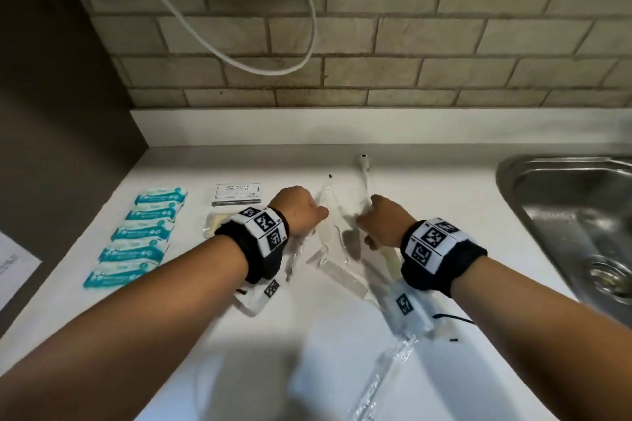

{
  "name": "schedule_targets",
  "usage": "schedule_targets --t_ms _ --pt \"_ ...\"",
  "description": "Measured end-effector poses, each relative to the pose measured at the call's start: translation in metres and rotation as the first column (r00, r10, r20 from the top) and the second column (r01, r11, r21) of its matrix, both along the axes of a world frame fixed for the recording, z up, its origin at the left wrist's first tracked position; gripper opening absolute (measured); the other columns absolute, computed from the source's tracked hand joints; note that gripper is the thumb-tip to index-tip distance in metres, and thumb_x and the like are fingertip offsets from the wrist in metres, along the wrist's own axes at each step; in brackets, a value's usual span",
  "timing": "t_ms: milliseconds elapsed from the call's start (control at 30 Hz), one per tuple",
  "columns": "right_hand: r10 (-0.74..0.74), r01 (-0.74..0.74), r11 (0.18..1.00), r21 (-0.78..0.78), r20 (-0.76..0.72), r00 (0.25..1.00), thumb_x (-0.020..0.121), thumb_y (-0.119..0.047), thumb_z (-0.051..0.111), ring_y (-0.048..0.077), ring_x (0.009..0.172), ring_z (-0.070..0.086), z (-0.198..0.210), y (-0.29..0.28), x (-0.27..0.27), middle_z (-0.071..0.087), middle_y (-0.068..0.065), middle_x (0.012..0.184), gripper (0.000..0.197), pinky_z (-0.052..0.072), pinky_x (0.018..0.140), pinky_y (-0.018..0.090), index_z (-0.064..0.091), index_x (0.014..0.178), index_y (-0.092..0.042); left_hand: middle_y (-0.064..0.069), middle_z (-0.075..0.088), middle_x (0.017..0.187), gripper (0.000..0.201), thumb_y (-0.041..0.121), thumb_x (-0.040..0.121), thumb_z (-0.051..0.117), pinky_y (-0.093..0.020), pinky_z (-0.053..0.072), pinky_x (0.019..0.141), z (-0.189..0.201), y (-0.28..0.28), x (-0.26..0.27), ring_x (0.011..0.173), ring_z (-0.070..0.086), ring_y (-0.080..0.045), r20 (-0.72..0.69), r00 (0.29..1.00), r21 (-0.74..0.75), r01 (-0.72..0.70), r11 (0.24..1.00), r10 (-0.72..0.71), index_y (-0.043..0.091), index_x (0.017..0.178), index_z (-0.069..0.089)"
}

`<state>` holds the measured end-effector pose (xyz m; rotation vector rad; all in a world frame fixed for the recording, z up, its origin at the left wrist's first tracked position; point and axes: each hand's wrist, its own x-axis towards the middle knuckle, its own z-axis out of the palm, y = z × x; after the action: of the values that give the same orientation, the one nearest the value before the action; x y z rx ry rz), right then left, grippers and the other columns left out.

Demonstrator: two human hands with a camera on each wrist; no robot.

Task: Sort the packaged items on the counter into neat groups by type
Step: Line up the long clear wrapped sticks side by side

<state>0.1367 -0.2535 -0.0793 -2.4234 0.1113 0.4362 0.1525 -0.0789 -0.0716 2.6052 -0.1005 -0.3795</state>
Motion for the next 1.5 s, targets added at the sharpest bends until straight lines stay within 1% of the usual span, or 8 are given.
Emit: schedule_targets --t_ms 333,467,667,900,1033,1200,1333,1500 --pt "0.153 -0.154 0.939 -0.306 -0.030 0.988 0.075 -0.052 0.070 0.022 0.079 0.063 -0.023 0.019 0.033 0.059 0.000 0.078 0.048 0.052 0.067 0.031 0.057 0.097 -0.011 0.001 0.063 0.059 0.018 0.024 0.086 0.061 -0.032 0.056 0.069 0.006 0.023 -0.022 0.051 0.059 -0.014 0.065 0.981 -0.174 -0.166 0.971 0.180 0.007 0.086 0.067" --pt "0.142 -0.148 0.934 -0.324 -0.042 0.989 0.075 -0.042 0.077 0.023 0.076 0.060 -0.020 0.023 0.041 0.058 0.001 0.074 0.037 0.048 0.067 0.029 0.055 0.074 -0.013 0.000 0.065 0.062 0.011 0.024 0.085 0.063 -0.034 0.058 0.072 -0.001 0.024 -0.027 0.054 0.061 -0.015 0.029 0.983 -0.197 -0.170 0.966 0.180 0.013 0.084 0.066" --pt "0.099 -0.101 0.992 -0.071 -0.037 0.994 0.070 -0.023 0.079 0.024 0.085 0.057 -0.010 0.004 0.053 0.059 0.007 0.098 0.036 0.056 0.087 0.039 0.062 0.100 -0.012 -0.004 0.069 0.067 0.011 0.025 0.084 0.068 -0.044 0.060 0.076 0.002 0.012 -0.036 0.067 0.070 -0.025 0.035 0.966 -0.292 -0.234 0.927 0.254 0.014 0.081 0.066" --pt "0.195 -0.215 0.962 -0.166 -0.129 0.972 0.082 -0.022 0.071 0.012 0.036 0.050 0.003 -0.010 0.022 0.058 0.001 0.046 0.030 0.047 0.052 0.022 0.056 0.061 -0.008 -0.008 0.067 0.068 0.018 0.026 0.085 0.072 -0.046 0.062 0.066 0.020 0.013 -0.027 0.064 0.070 -0.029 0.083 0.951 -0.418 -0.238 0.877 0.298 0.009 0.087 0.066" --pt "0.230 -0.276 0.923 -0.269 -0.189 0.955 0.083 -0.032 0.064 0.018 0.055 0.056 -0.010 -0.011 -0.007 0.063 0.004 0.069 0.033 0.051 0.063 0.028 0.064 0.093 0.000 -0.007 0.064 0.065 0.017 0.025 0.086 0.071 -0.044 0.062 0.063 0.028 0.008 -0.020 0.059 0.065 -0.024 0.090 0.955 -0.442 -0.215 0.871 0.281 0.009 0.087 0.066" --pt "0.220 -0.257 0.955 -0.151 -0.226 0.949 0.066 -0.050 0.074 0.019 0.061 0.065 -0.003 0.013 -0.022 0.073 0.003 0.073 0.041 0.056 0.066 0.028 0.068 0.079 -0.012 -0.007 0.065 0.069 0.017 0.023 0.086 0.071 -0.039 0.062 0.062 0.022 0.005 -0.021 0.058 0.065 -0.022 0.044 0.963 -0.446 -0.219 0.868 0.266 0.007 0.089 0.065" --pt "0.295 -0.348 0.868 -0.353 -0.195 0.935 0.076 -0.036 0.076 0.026 0.116 0.056 -0.001 0.035 -0.021 0.056 0.009 0.124 0.062 0.050 0.097 0.037 0.051 0.123 -0.003 -0.009 0.065 0.069 0.017 0.022 0.087 0.071 -0.041 0.062 0.063 0.020 0.007 -0.022 0.061 0.066 -0.025 0.029 0.964 -0.451 -0.223 0.864 0.264 0.006 0.090 0.065" --pt "0.181 -0.202 0.964 -0.175 -0.130 0.975 0.073 -0.035 0.077 0.025 0.098 0.066 -0.005 0.058 -0.011 0.066 0.009 0.107 0.051 0.056 0.082 0.035 0.058 0.109 -0.005 -0.013 0.067 0.075 0.019 0.024 0.085 0.073 -0.037 0.061 0.060 0.021 0.014 -0.019 0.064 0.068 -0.026 0.051 0.962 -0.446 -0.220 0.868 0.270 0.007 0.090 0.066"
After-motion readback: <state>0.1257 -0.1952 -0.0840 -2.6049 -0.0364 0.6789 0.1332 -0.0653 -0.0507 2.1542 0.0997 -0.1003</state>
